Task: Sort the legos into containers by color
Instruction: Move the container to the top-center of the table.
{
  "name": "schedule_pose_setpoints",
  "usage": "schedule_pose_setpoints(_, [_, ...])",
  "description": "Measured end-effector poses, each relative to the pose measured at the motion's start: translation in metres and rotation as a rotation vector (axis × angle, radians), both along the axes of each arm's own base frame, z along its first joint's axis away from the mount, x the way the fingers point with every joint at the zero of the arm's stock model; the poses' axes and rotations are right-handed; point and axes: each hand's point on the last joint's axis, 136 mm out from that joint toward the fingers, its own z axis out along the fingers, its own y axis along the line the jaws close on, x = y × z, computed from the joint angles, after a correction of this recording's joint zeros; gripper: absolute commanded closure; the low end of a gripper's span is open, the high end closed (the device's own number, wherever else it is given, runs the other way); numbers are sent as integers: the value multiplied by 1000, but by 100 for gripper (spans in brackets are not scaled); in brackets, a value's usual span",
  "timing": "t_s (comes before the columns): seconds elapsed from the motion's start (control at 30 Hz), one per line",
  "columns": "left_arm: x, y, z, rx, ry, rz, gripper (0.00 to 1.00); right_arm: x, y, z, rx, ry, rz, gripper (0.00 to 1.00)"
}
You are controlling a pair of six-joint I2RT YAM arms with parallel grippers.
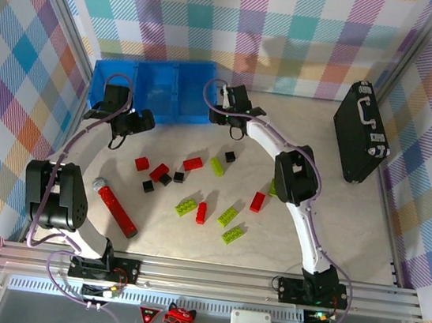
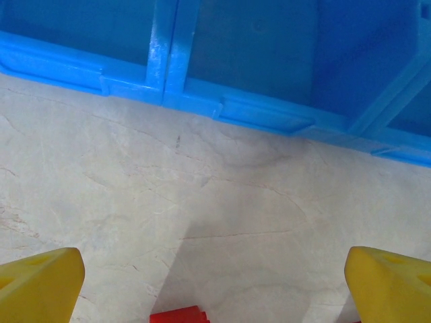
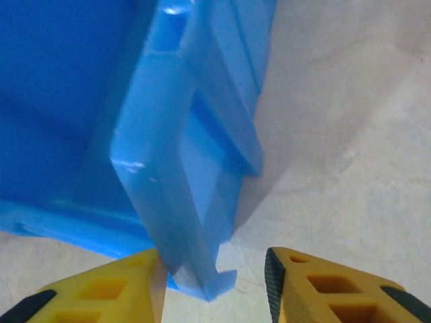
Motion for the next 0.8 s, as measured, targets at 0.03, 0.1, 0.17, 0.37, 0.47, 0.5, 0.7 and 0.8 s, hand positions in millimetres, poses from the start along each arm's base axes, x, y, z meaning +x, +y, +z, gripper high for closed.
schedule_pose_setpoints(0.03, [0, 1, -1, 4, 5, 3, 1, 1, 1, 1, -5, -7, -5, 65])
schedule_pose_setpoints(0.1, [0, 3, -1, 12, 10, 10, 1, 4, 0, 2, -13, -17, -17, 71])
schedule_pose_setpoints(0.17, [0, 5, -1, 14, 12, 16, 1, 4, -1, 3, -23, -23, -24, 79])
schedule_pose_setpoints(0.37, [2, 13, -3, 14, 20, 35, 2, 3, -3, 3, -63, -37, -45, 89])
schedule_pose_setpoints(0.47, [4, 13, -6, 12, 35, 35, 3, -2, -13, 4, -92, -34, -69, 94])
schedule_pose_setpoints(0.5, [5, 13, -8, 11, 39, 34, 3, -4, -17, 4, -103, -28, -78, 95])
schedule_pose_setpoints(0.7, [8, 9, -28, -15, 86, 27, 5, -13, -64, 4, -171, 13, -174, 98])
schedule_pose_setpoints(0.8, [8, 6, -32, -35, 96, 23, 5, -17, -91, 4, -191, 33, -215, 98])
